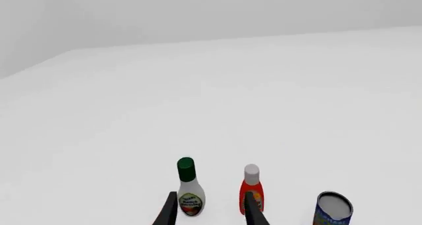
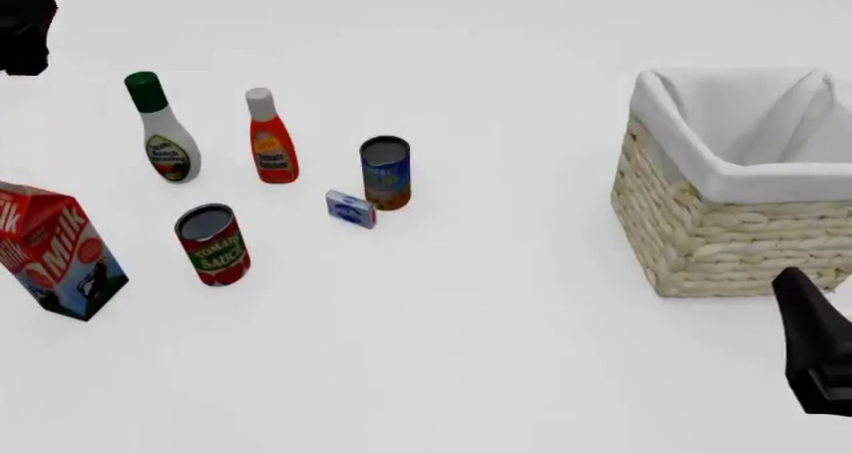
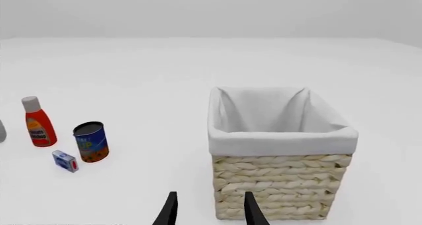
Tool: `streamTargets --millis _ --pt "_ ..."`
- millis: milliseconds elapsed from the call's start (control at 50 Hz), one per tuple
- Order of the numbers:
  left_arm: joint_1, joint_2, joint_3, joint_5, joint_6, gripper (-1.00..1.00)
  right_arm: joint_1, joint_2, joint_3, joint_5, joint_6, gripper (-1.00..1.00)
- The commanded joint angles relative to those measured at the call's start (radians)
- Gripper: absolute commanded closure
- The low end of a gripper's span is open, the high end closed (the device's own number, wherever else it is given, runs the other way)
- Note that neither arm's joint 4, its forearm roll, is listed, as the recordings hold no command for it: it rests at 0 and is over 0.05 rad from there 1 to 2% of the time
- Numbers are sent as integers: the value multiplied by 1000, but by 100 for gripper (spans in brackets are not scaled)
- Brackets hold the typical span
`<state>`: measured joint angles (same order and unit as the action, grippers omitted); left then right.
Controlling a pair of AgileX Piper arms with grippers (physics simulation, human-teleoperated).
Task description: Pick the salad dressing and place it in the basket.
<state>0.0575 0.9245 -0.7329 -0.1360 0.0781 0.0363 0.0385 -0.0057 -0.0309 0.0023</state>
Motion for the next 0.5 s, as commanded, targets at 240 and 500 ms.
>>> streamTargets --millis 240,500 --pt "54 421 -427 114 28 -100 13 7 3 -2 4 -100" --pt "91 639 -640 181 31 -100 17 11 5 -5 11 -100"
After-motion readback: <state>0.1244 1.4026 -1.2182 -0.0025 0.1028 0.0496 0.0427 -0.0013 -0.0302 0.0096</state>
